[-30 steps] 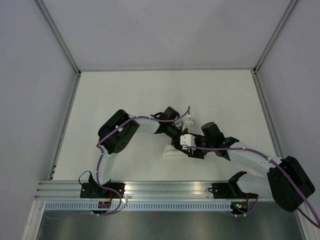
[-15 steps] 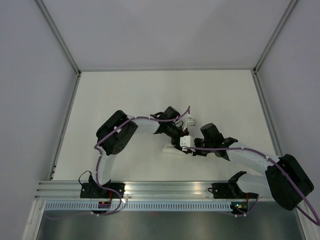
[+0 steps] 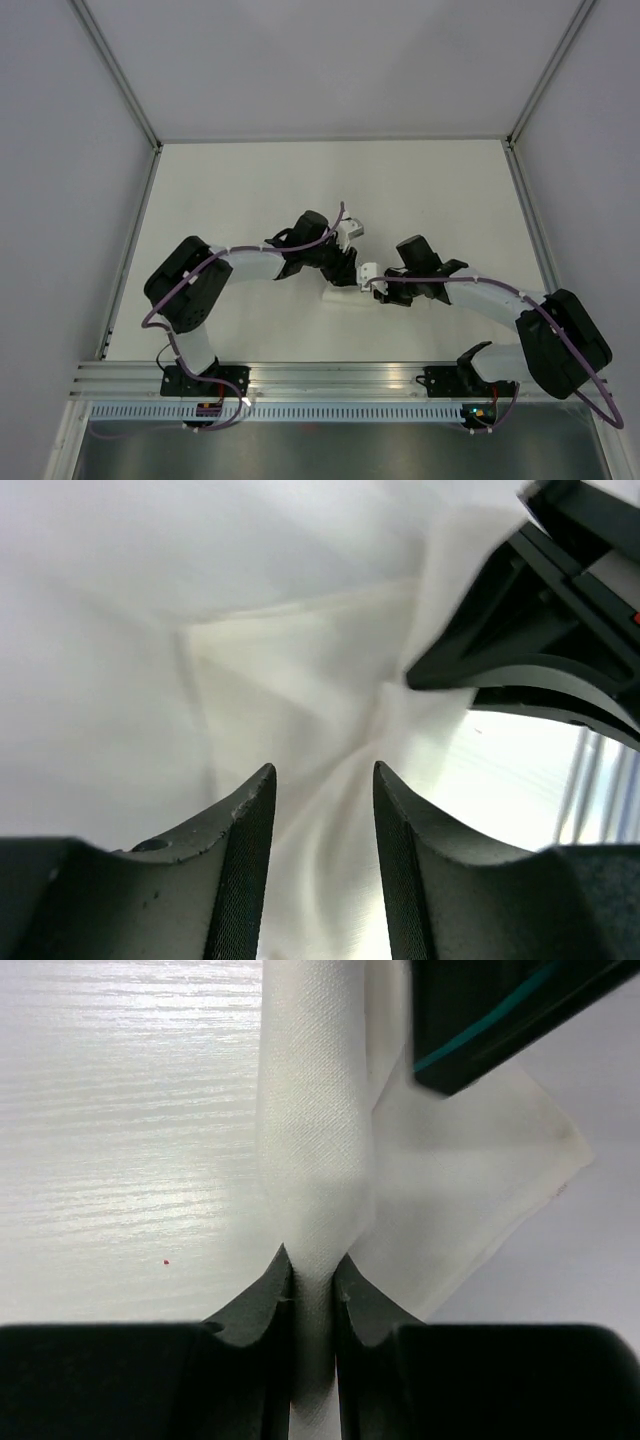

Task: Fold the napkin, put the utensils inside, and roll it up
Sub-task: Roll the napkin at the center of the board.

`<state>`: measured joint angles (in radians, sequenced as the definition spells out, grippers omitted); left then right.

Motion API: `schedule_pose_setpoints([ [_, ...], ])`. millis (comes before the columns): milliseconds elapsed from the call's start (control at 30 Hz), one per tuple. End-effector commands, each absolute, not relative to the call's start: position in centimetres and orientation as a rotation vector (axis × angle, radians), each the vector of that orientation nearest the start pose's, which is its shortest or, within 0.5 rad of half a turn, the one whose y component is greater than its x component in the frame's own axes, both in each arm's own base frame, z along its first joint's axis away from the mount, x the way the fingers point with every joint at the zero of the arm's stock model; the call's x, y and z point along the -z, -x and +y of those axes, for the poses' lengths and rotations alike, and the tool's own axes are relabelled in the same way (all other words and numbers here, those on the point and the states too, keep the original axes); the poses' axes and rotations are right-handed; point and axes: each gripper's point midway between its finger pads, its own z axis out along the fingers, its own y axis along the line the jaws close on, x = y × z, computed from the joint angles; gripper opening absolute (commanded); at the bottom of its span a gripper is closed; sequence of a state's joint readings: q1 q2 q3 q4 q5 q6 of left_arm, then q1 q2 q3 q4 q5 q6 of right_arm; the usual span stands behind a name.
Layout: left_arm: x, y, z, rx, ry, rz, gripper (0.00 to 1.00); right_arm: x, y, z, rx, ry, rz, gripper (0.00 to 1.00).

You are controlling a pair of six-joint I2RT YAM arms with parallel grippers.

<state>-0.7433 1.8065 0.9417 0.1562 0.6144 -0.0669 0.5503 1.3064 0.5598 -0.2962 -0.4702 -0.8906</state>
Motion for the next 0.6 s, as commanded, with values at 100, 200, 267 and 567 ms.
schedule_pose_setpoints([
  [100, -11.0, -29.8, -33.6, 0.817, -0.794, 1.862, 0.49, -0.8, -18.2, 17.4, -0.709, 1.866, 1.902, 0.11],
  [200, -12.7, -29.7, -31.9, 0.759, -0.741, 1.763, 0.49, -0.6, -18.0, 17.0, -0.8, 1.872, 1.953, 0.11],
  [267, -12.6, -28.7, -31.0, 0.72, -0.75, 1.724, 0.49, -0.5, -17.9, 17.0, -0.881, 1.889, 1.969, 0.11],
  [567, -11.0, -23.9, -32.6, 0.438, -1.01, 1.558, 0.59, 0.3, -19.7, 16.2, -1.12, 1.85, 2.082, 0.11],
])
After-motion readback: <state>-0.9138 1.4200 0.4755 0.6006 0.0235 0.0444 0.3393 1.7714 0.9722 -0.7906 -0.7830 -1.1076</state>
